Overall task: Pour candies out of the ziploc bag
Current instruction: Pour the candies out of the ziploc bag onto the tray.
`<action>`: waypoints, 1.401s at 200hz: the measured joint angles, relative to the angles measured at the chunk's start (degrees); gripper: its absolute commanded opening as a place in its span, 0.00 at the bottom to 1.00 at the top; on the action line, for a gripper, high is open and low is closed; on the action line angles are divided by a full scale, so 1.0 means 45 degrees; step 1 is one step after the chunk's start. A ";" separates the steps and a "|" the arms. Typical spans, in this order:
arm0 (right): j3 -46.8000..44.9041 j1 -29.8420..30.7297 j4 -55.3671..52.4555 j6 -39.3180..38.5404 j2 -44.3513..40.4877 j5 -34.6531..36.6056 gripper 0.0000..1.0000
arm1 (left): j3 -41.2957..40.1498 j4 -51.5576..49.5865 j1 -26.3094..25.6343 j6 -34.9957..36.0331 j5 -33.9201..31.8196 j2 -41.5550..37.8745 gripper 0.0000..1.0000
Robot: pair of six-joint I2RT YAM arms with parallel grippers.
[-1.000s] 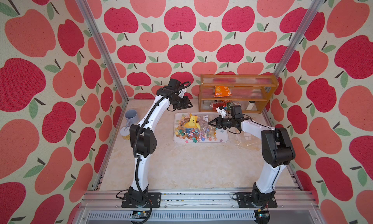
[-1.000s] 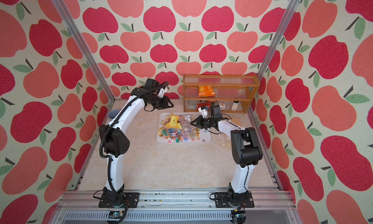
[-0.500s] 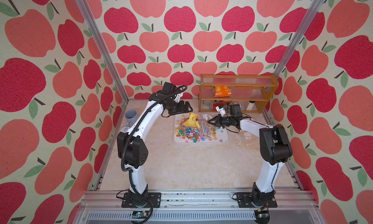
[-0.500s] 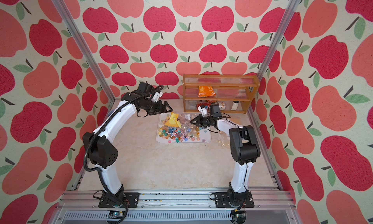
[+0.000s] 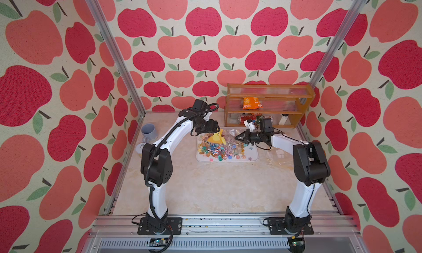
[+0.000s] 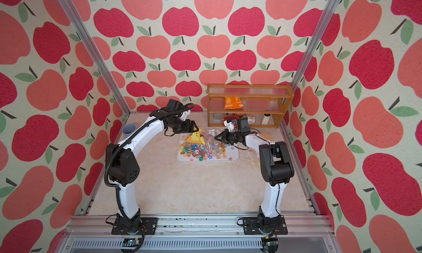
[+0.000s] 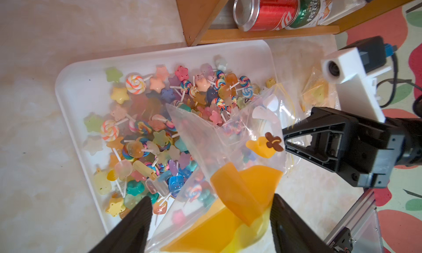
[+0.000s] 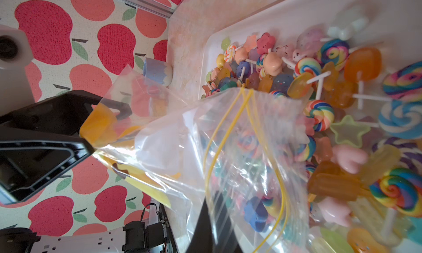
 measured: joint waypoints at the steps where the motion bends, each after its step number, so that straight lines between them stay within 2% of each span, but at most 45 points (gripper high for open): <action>1: 0.0000 0.0000 0.0000 0.0005 0.0000 0.0000 0.00 | 0.0024 0.0010 -0.0019 -0.0053 -0.0015 0.0053 0.53; 43: 0.0000 0.0141 0.0121 0.0121 0.0000 -0.0005 0.00 | 0.1175 -0.0189 -0.0539 0.0102 -0.0214 0.1010 0.00; 110: 0.0112 0.0141 0.0209 0.0126 0.0000 -0.0049 0.00 | 0.3157 -0.0967 -0.0855 0.0510 -0.0525 0.1268 0.00; 122: 0.0117 0.0141 0.0262 0.0131 0.0000 -0.0102 0.05 | 0.3619 -0.1214 -0.0933 0.0612 -0.0651 0.1268 0.00; 153: 0.0117 0.0092 0.0330 0.0126 0.0010 -0.0160 0.07 | 0.4998 -0.1671 -0.1423 0.1049 -0.1379 0.1433 0.00; 203: 0.0112 -0.0257 0.0763 0.0257 0.0408 -0.0345 0.14 | 0.6926 -0.2385 -0.2205 0.1574 -0.2103 0.2472 0.00; 262: 0.0019 -0.0374 0.1899 0.0923 0.0797 -0.0573 0.14 | 0.8199 -0.3235 -0.2215 0.1637 -0.2501 0.3400 0.00; 280: 0.0000 -0.0374 0.2113 0.1073 0.0801 -0.0636 0.10 | 0.8524 -0.3381 -0.2210 0.1671 -0.2584 0.3410 0.00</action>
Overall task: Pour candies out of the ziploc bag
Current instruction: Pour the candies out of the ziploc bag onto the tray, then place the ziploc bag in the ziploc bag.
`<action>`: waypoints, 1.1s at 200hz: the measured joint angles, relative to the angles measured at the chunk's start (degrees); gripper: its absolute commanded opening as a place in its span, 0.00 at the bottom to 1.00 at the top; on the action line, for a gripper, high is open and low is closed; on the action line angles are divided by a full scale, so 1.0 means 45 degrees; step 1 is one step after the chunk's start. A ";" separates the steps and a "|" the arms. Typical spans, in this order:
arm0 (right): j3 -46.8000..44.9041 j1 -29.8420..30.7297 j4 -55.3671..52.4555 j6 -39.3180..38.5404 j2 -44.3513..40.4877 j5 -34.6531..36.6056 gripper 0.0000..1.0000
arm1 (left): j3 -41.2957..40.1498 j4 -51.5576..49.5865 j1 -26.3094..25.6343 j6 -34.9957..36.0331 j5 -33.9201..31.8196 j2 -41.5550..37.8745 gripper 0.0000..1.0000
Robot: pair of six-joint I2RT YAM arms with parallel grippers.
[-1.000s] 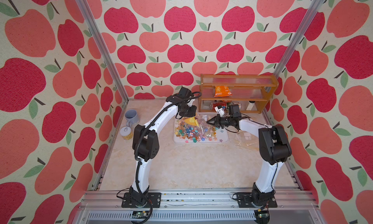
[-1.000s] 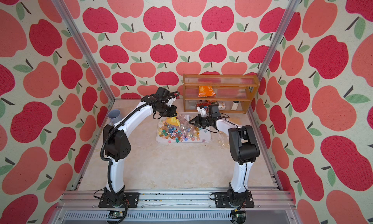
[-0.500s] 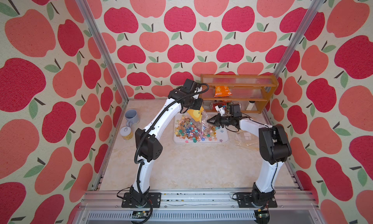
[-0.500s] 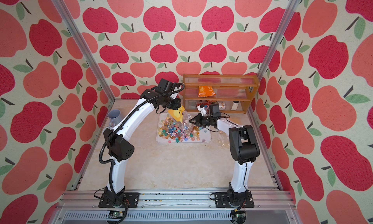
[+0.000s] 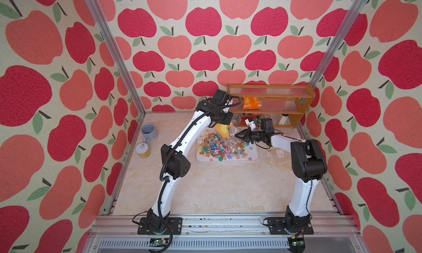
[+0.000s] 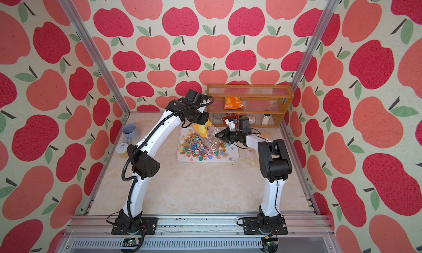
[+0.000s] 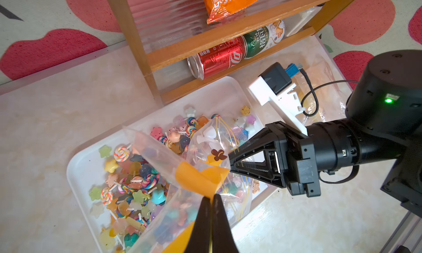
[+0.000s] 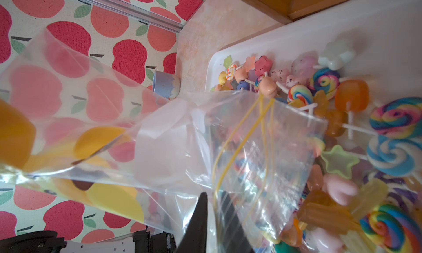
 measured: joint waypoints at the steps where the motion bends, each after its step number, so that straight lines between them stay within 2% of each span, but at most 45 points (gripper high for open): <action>1: 0.0000 0.0000 0.0005 0.0005 -0.0005 0.0000 0.10 | 0.0015 0.0000 0.0000 0.0000 0.0000 0.0000 0.00; 22: -0.0005 0.0000 0.0155 0.0141 -0.0019 -0.0117 0.00 | 0.0160 -0.0102 0.0000 0.0000 -0.0019 0.0000 0.00; 46: -0.0155 0.0000 0.0160 0.0306 -0.0413 -0.0189 0.00 | 0.0121 -0.0199 0.0063 0.0000 -0.0049 -0.0019 0.00; 75: -0.0311 0.0000 -0.0423 0.0185 -0.2084 -0.0053 0.00 | -0.0646 -0.0151 0.0335 -0.0024 -0.0034 -0.0471 0.00; 86: -0.0306 0.0000 -0.0704 0.0053 -0.2861 0.0083 0.00 | -0.0991 -0.0141 0.0495 -0.0112 -0.0034 -0.0690 0.19; 93: -0.0306 -0.0019 -0.0894 -0.0058 -0.3390 0.0160 0.00 | -0.1161 -0.0151 0.0602 -0.0141 -0.0024 -0.0826 0.39; 99: -0.0291 -0.0039 -0.1025 -0.0136 -0.3735 0.0214 0.00 | -0.1321 -0.0126 0.0690 -0.0175 0.0005 -0.0937 0.52; 116: -0.0214 -0.0141 -0.1506 -0.0403 -0.4551 0.0432 0.00 | -0.1957 0.0000 0.0894 -0.0296 0.0053 -0.1409 0.69; 137: -0.0204 -0.0359 -0.2263 -0.0680 -0.5275 0.0840 0.00 | -0.3152 0.0384 0.1039 -0.0491 0.0044 -0.2390 0.80; 174: -0.0345 -0.1132 -0.3774 -0.1224 -0.6834 0.1661 0.00 | -0.5275 0.1326 0.1039 -0.0733 0.0044 -0.4629 0.85; 183: -0.0437 -0.1535 -0.4129 -0.1389 -0.7436 0.1899 0.00 | -0.5935 0.1651 0.1064 -0.0777 0.0010 -0.5304 0.87; 210: -0.1146 -0.3172 -0.5022 -0.1851 -0.9355 0.2647 0.00 | -0.8830 0.2958 0.1350 -0.0923 -0.0180 -0.7762 1.00; 220: -0.1525 -0.3895 -0.5338 -0.2030 -0.9947 0.2987 0.00 | -0.9962 0.3434 0.1535 -0.1151 -0.0287 -0.8650 0.99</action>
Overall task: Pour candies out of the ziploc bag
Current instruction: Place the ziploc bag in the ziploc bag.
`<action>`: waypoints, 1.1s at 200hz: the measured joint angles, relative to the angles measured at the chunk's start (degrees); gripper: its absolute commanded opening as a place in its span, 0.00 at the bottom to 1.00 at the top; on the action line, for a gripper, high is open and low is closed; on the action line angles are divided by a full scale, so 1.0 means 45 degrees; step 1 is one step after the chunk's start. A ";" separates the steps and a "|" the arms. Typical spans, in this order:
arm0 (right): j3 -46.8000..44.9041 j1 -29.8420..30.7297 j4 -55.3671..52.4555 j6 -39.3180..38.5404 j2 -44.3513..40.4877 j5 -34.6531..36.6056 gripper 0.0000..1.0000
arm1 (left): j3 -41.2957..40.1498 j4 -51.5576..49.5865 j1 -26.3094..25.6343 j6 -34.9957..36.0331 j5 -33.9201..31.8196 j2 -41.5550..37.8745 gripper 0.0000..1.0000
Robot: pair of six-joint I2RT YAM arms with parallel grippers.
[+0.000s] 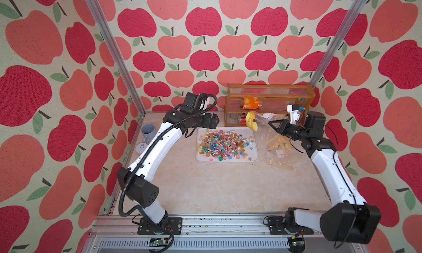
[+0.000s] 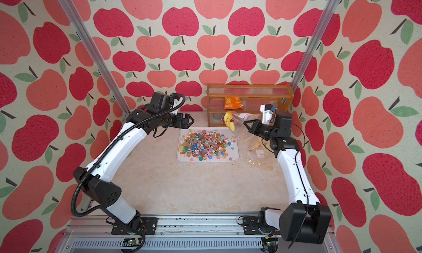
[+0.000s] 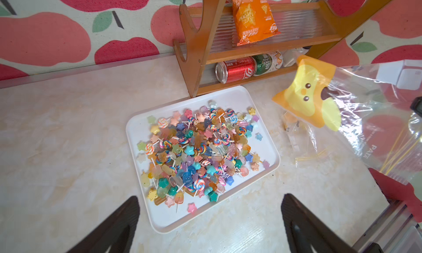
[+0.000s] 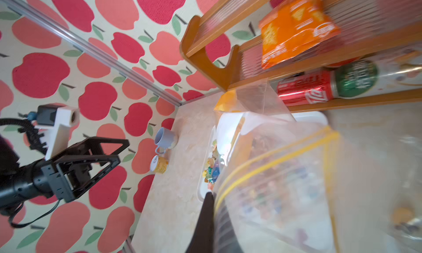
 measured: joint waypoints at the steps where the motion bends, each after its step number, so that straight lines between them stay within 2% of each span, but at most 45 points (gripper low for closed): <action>1: -0.0024 -0.0039 -0.0024 -0.0015 -0.0029 0.0019 0.00 | -0.0146 0.0049 0.0029 -0.0015 -0.0015 -0.0126 0.99; 18: -0.0782 -0.1103 -0.0248 -0.0180 -0.0340 0.0427 0.01 | -0.2317 0.1064 0.0476 -0.0379 -0.0053 -0.1846 0.99; 27: -0.1224 -0.1549 -0.0277 -0.0233 -0.0087 0.0588 0.17 | -0.3313 0.1428 0.0690 -0.0597 -0.0068 -0.2647 0.99; 37: -0.1627 -0.1923 -0.0335 -0.0257 0.0573 0.0777 0.46 | -0.4250 0.1783 0.0894 -0.0826 -0.0102 -0.3453 1.00; 42: -0.1758 -0.2050 -0.0393 -0.0301 0.1001 0.0860 0.56 | -0.4648 0.1928 0.0967 -0.0952 -0.0112 -0.3789 1.00; 73: -0.2011 -0.2147 -0.1248 -0.0607 0.3929 0.1525 0.78 | -0.6256 0.2472 0.1030 -0.1365 -0.0311 -0.5212 1.00; 88: -0.2365 -0.2050 -0.1787 -0.0661 0.3789 0.2220 0.85 | -0.6849 0.2584 0.1049 -0.1413 -0.0457 -0.5809 0.99; 101: -0.2419 -0.1967 -0.2268 -0.0772 0.3152 0.2977 0.99 | -0.7402 0.2662 0.1171 -0.1462 -0.0597 -0.6368 1.00; 128: -0.1778 -0.1875 -0.3415 -0.1093 0.2030 0.5032 0.99 | -0.8218 0.2730 0.1593 -0.1661 -0.0763 -0.7354 1.00; 174: -0.0097 -0.1899 -0.5756 -0.1360 0.2356 0.8884 0.99 | -0.8660 0.2720 0.1987 -0.1695 -0.0884 -0.7932 0.99; 220: -0.0005 -0.1787 -0.7023 -0.1598 0.0733 1.0180 0.99 | -0.8660 0.2589 0.2302 -0.1690 -0.1384 -0.8218 0.99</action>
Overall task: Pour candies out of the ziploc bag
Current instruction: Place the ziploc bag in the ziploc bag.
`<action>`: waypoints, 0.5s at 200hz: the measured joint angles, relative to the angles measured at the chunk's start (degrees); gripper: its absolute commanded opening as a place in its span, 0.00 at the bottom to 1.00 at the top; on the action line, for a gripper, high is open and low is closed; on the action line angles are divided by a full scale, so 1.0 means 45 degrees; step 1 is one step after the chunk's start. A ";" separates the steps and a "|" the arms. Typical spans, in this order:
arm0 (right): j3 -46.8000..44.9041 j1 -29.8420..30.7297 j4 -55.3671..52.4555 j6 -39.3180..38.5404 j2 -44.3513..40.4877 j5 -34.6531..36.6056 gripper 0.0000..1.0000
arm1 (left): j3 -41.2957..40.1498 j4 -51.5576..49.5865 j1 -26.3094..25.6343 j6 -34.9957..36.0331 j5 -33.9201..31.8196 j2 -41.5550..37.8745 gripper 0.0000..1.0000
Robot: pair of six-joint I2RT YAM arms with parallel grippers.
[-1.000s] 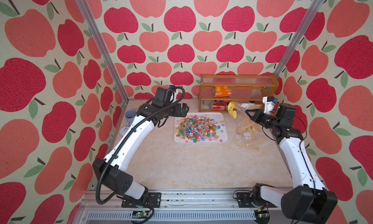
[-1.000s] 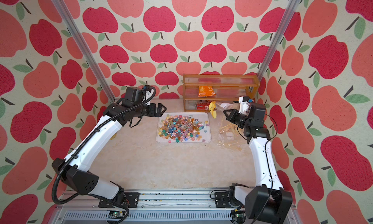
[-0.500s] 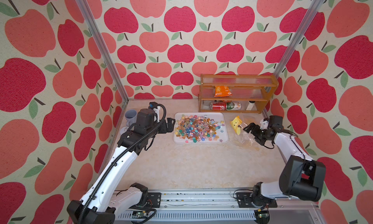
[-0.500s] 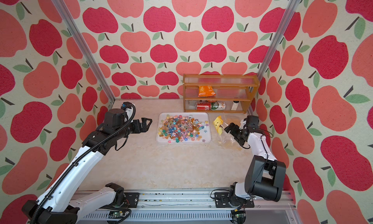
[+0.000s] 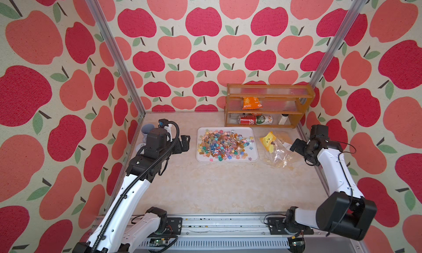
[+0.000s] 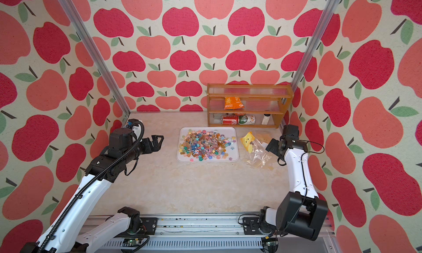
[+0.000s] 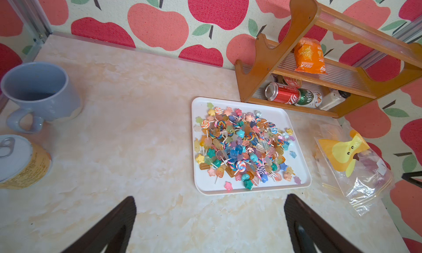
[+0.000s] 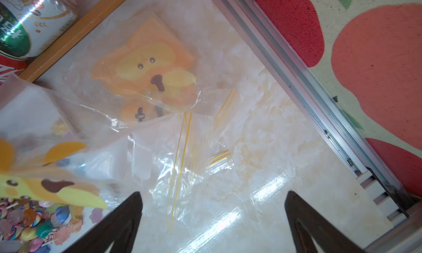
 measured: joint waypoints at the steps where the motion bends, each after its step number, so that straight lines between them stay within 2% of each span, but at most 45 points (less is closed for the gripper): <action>1: 0.0019 0.0010 -0.0034 -0.0005 -0.0053 -0.0005 0.99 | 0.0000 -0.0010 0.0005 0.0000 -0.0010 -0.0010 0.99; 25: 0.0068 0.0185 -0.0068 -0.0491 -0.1005 -0.0471 0.99 | -0.0214 -0.0024 0.0058 0.0000 -0.0408 -0.0432 0.99; 42: -0.0763 0.0379 0.0821 -0.0952 -0.2152 -0.1107 0.99 | -0.0578 -0.0029 0.0063 0.0010 -0.0865 -0.0729 0.99; 68: -0.3036 0.0559 0.2307 -0.1530 -0.4172 -0.1569 0.99 | -0.1525 0.0078 0.0063 0.0112 -0.1919 -0.0996 1.00; 100: -0.6465 0.1175 0.4566 -0.2161 -0.6023 -0.1768 0.99 | -0.3512 0.0748 0.0063 0.0447 -0.3483 -0.1331 0.99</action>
